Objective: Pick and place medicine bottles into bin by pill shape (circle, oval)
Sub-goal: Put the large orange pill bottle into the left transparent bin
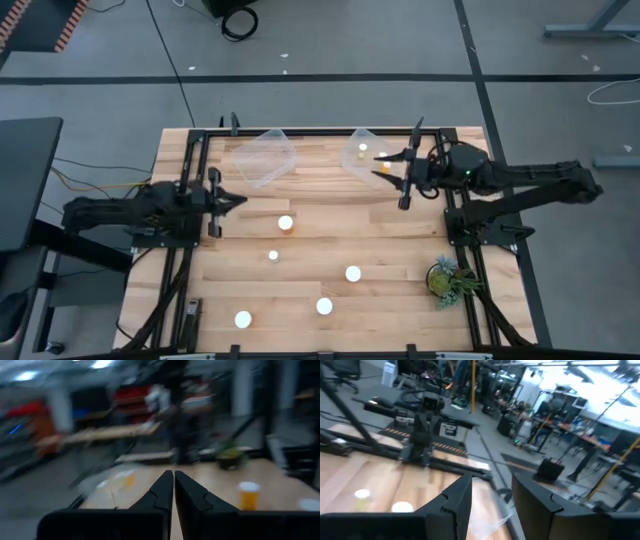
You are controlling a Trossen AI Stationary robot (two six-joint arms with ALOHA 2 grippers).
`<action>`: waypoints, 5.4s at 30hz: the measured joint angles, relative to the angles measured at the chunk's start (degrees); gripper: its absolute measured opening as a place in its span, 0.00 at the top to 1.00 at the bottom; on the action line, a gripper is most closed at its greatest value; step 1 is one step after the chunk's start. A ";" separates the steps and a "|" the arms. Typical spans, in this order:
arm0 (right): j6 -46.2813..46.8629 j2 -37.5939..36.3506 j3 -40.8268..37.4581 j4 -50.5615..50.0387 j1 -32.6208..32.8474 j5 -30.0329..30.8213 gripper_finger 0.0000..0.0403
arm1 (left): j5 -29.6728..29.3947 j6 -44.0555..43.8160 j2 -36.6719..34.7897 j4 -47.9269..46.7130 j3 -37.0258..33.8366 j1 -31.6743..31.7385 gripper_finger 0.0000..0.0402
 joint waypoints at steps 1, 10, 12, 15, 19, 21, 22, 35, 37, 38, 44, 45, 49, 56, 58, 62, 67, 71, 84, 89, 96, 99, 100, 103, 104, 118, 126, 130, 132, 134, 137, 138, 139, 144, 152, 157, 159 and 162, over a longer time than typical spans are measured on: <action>-0.59 0.03 0.03 0.70 -0.53 0.00 0.64 | -2.70 -1.24 1.20 -2.31 1.86 0.16 0.94; -2.40 0.21 6.79 -0.53 -3.55 0.00 0.64 | -16.46 -8.21 19.32 -6.53 14.66 2.37 0.82; -3.31 0.31 8.33 -1.31 -3.52 -0.02 0.64 | -17.44 -12.19 23.67 -10.85 18.16 3.48 0.79; -3.65 0.53 9.20 -1.52 -3.52 -0.77 0.64 | -15.69 -13.80 29.60 -20.70 23.87 4.71 0.74; -4.28 1.52 9.20 -1.72 -3.52 -2.66 0.64 | -15.29 -12.10 35.45 -26.69 27.84 5.14 0.71; -4.79 2.30 9.20 -1.48 -3.52 -3.39 0.64 | -14.72 -13.55 37.27 -27.76 28.43 4.93 0.70; -5.29 2.86 9.20 -1.18 -3.52 -3.66 0.64 | -13.26 -15.25 37.91 -29.56 28.42 4.68 0.69; -11.58 6.40 9.20 -0.05 -8.13 -6.13 0.64 | -6.87 -29.34 40.22 -42.89 28.33 -0.32 0.73; -11.47 7.14 9.20 -0.57 -10.72 -9.50 0.64 | -6.87 -29.71 40.22 -42.95 28.33 -0.53 0.71; -11.19 7.66 9.20 -0.52 -12.10 -11.38 0.64 | -6.86 -30.30 40.25 -43.01 28.33 -0.52 0.70; -9.93 10.26 9.20 2.46 -18.49 -20.26 0.64 | -6.36 -32.16 43.06 -43.01 28.36 -0.54 0.63; -9.72 10.33 9.20 2.52 -19.10 -20.82 0.64 | -5.52 -32.39 43.92 -43.07 28.36 -0.56 0.61; -8.92 10.37 9.20 2.61 -20.97 -21.62 0.64 | -2.79 -34.35 48.00 -43.80 30.60 -0.63 0.55; -7.43 10.37 9.20 2.15 -22.87 -26.30 0.64 | -1.95 -33.38 57.75 -54.92 42.24 -1.22 0.49; -7.11 10.37 9.20 2.07 -22.91 -26.40 0.64 | -1.95 -33.34 60.37 -55.92 44.59 -1.67 0.49; -6.99 10.37 9.19 0.86 -22.91 -26.40 0.64 | -1.93 -32.19 65.17 -56.67 48.00 -3.07 0.48; -6.92 10.37 9.18 0.34 -22.91 -26.40 0.64 | -1.94 -29.80 70.36 -56.39 49.56 -5.57 0.41; -6.82 10.12 9.16 -1.11 -22.91 -26.39 0.64 | -1.90 -28.90 73.64 -56.37 49.56 -7.19 0.33; -6.01 5.89 9.14 -7.93 -24.64 -26.82 0.64 | -1.94 -27.29 81.64 -56.97 57.47 -6.81 0.22; -6.14 5.91 9.14 -8.57 -24.92 -27.02 0.64 | -1.88 -25.82 84.63 -57.29 60.10 -6.02 0.20; -6.96 5.93 9.14 -9.90 -24.92 -27.02 0.64 | -1.82 -25.72 86.66 -57.98 60.09 -3.58 0.17; -7.16 5.93 9.14 -9.83 -25.02 -27.02 0.64 | -0.94 -25.75 86.90 -57.80 60.11 -2.99 0.16; -7.33 5.93 9.14 -9.77 -25.20 -27.04 0.64 | -0.47 -25.85 86.90 -57.96 60.11 -2.96 0.16; -7.67 5.93 9.14 -9.63 -26.06 -27.04 0.64 | 0.15 -26.60 86.90 -57.87 60.11 -2.90 0.16; -7.67 5.93 9.14 -9.71 -26.54 -27.04 0.64 | 0.19 -26.72 86.90 -57.88 60.11 -2.90 0.16; -6.36 5.93 9.14 -10.26 -33.40 -37.73 0.64 | 1.11 -30.76 86.90 -57.71 60.11 -2.88 0.16; -6.38 5.93 9.14 -10.26 -33.40 -38.65 0.64 | 1.31 -31.52 88.75 -56.28 60.05 -2.98 0.16; -6.60 5.95 8.97 -9.78 -33.40 -39.04 0.64 | 1.29 -30.59 89.58 -56.21 60.05 -2.62 0.16; -6.83 5.94 8.66 -9.48 -33.40 -39.08 0.64 | 1.27 -30.27 89.67 -56.25 60.02 -2.62 0.16; -6.83 5.97 8.50 -9.45 -33.49 -39.14 0.64 | 1.29 -30.27 90.10 -55.38 60.11 -2.54 0.16; -6.82 5.96 8.50 -9.22 -33.51 -39.15 0.64 | 1.29 -30.26 90.53 -55.88 60.05 -2.40 0.16; -6.84 5.98 8.50 -9.24 -33.51 -39.15 0.64 | 1.31 -30.23 90.88 -55.58 60.07 -2.40 0.16; -6.84 5.95 8.50 -9.21 -33.49 -39.17 0.64 | 1.29 -30.21 91.04 -55.77 60.05 -2.39 0.16; -6.86 5.97 8.48 -8.44 -33.49 -40.33 0.64 | 1.29 -30.02 91.48 -55.26 60.07 -2.37 0.16; -6.96 5.95 8.47 -8.38 -33.47 -40.93 0.64 | 1.29 -30.26 92.34 -54.64 60.05 -2.35 0.16; -6.95 5.95 8.46 -8.41 -33.47 -41.77 0.64 | 1.26 -30.21 93.58 -54.33 60.03 -2.35 0.17; -6.91 5.95 8.45 -8.41 -33.45 -41.79 0.64 | 1.26 -30.19 93.98 -54.10 60.05 -2.35 0.18; -6.84 5.95 8.44 -8.42 -33.45 -41.80 0.64 | 1.26 -30.11 94.86 -53.68 60.07 -2.35 0.21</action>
